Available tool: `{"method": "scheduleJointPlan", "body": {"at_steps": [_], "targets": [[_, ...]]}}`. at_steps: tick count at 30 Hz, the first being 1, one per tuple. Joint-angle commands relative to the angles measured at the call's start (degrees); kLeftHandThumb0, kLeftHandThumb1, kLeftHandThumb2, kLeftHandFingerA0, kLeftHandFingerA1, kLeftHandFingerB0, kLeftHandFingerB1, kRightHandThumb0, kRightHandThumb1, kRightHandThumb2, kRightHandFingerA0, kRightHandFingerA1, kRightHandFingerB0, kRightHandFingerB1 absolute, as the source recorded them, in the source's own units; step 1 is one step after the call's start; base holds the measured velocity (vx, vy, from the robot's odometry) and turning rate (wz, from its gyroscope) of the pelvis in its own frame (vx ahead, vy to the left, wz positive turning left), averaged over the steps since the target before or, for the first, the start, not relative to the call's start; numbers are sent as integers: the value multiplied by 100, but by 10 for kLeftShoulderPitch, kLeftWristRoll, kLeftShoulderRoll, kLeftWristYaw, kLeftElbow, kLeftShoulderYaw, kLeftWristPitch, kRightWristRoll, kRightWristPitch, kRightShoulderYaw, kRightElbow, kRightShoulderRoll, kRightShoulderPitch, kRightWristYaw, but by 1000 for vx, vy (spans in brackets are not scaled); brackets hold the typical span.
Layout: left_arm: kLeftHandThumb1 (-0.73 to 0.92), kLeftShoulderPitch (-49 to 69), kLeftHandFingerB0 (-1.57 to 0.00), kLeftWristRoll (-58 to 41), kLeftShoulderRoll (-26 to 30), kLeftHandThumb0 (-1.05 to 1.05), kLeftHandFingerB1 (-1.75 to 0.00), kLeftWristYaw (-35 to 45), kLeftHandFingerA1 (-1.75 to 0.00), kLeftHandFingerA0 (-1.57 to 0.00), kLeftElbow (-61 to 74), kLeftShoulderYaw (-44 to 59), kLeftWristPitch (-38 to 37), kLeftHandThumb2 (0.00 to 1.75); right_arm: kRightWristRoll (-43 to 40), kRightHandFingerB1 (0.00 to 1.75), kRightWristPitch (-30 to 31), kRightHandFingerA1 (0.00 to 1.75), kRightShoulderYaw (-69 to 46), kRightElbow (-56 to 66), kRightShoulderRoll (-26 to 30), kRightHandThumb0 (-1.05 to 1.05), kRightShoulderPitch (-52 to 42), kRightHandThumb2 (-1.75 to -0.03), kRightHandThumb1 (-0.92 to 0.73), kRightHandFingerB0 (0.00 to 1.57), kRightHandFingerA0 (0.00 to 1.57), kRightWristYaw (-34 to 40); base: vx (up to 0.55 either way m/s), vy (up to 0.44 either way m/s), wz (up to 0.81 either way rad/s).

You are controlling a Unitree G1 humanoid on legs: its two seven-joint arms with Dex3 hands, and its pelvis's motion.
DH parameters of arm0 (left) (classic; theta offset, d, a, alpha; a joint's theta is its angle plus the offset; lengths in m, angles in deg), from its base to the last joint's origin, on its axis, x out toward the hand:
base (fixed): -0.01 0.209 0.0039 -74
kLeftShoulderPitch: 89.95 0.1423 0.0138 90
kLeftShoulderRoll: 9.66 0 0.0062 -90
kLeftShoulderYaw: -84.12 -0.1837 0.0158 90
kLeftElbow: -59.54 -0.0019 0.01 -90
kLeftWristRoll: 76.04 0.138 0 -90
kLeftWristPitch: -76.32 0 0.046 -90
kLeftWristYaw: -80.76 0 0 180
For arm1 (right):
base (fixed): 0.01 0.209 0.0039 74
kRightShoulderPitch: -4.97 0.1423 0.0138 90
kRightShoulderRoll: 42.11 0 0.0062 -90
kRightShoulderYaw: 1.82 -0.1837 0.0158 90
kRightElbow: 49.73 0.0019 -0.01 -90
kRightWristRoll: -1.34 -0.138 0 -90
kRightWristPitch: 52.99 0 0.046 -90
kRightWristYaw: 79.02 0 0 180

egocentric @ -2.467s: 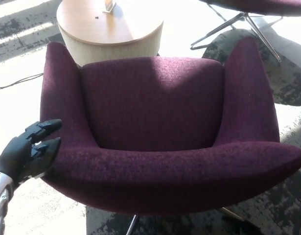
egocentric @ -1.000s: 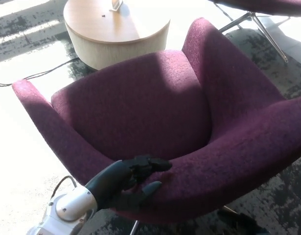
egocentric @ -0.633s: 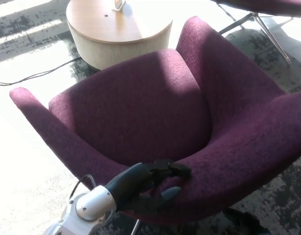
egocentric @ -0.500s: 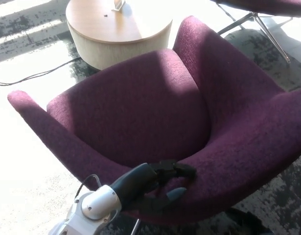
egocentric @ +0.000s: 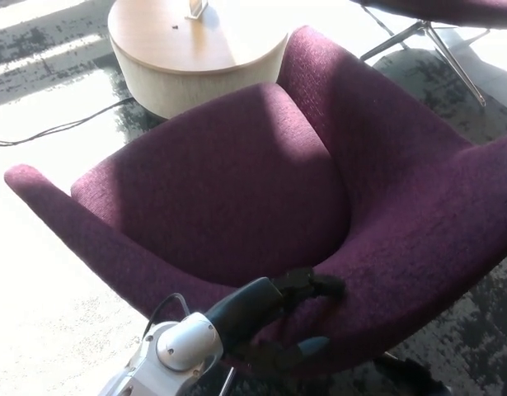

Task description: The robot stands in front of a sofa and uses its left hand to push the left side of the sofa

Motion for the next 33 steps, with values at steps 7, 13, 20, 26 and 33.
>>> {"method": "scheduleJointPlan", "body": {"at_steps": [7,13,20,26,33], "targets": [[51,-12,0,-12,-72,-38,-45,72,-47,-1,6,-68,42,107,73,40,38,50,45,7,4,-51,37,-62,-73,61,65,129,0,0,0],[86,-16,-22,-6,-62,-73,-31,77,-33,-22,10,-84,34,64,120,40,107,53,100,64,37,-50,27,-62,-74,52,56,94,0,0,0],[52,-6,-1,-15,-58,-38,-45,72,-47,-1,15,-81,45,108,186,41,119,47,155,41,59,-52,44,-61,-67,69,63,151,0,0,0],[57,0,-1,-18,-37,-37,-46,82,-47,-1,6,-70,3,111,140,44,86,70,132,-11,34,-52,55,-62,-72,70,68,154,0,0,0],[79,24,-27,-11,-6,-66,-37,63,-38,-25,2,-50,-40,64,-98,31,20,34,-48,9,-18,-72,-33,-68,-89,33,43,-89,0,0,0]]}}
